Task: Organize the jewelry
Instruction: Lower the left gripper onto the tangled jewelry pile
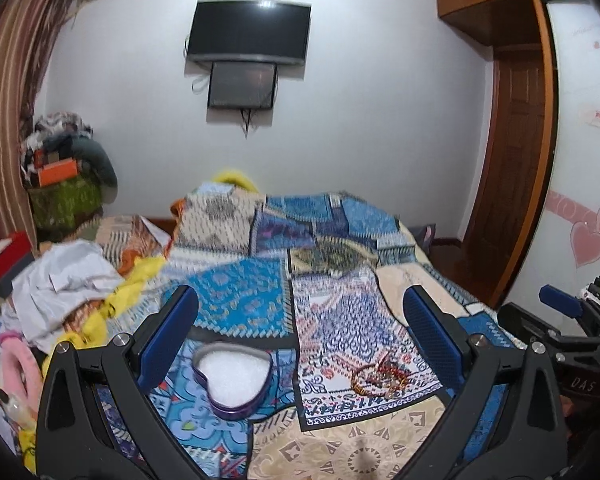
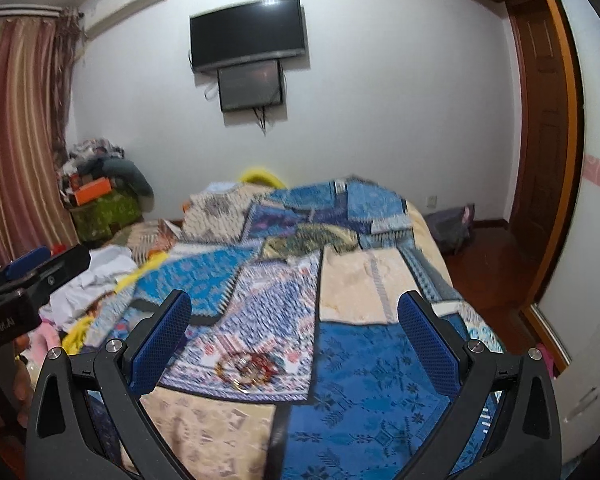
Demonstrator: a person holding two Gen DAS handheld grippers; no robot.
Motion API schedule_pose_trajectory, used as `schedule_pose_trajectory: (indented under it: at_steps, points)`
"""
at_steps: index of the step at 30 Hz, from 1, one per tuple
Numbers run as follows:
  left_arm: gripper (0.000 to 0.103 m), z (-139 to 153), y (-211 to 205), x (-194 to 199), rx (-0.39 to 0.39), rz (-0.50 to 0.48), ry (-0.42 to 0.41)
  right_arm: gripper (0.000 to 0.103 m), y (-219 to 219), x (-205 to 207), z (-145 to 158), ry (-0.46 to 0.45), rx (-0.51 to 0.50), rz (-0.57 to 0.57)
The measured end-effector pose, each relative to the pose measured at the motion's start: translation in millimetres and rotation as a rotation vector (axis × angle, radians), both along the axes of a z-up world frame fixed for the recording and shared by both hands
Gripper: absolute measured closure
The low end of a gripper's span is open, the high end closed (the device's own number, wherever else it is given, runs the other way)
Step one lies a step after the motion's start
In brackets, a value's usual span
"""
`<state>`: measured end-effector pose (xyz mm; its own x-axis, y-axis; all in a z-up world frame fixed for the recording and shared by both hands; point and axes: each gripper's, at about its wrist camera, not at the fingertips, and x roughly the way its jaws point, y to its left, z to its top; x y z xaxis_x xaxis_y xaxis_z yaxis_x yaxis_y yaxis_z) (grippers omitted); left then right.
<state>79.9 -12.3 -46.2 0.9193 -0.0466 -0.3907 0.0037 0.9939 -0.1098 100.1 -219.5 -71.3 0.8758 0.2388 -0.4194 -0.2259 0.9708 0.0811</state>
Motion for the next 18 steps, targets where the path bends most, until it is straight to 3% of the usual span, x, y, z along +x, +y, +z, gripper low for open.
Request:
schedule_pose_trajectory:
  at_steps: [7, 10, 11, 18]
  points:
    - [0.0, -45, -10, 45, -0.006, -0.05, 0.182, 0.001, -3, 23, -32, 0.131, -0.027, 0.017]
    - [0.013, -65, -16, 57, -0.001, -0.076, 0.244, 0.002, -4, 31, -44, 0.173, -0.036, 0.029]
    - [0.018, -71, -19, 61, 0.004, -0.085, 0.268, 0.004, -4, 32, -46, 0.182, -0.038, 0.033]
    - [0.032, -97, -40, 76, 0.01, -0.185, 0.346, 0.029, -3, 48, -63, 0.256, -0.033, 0.084]
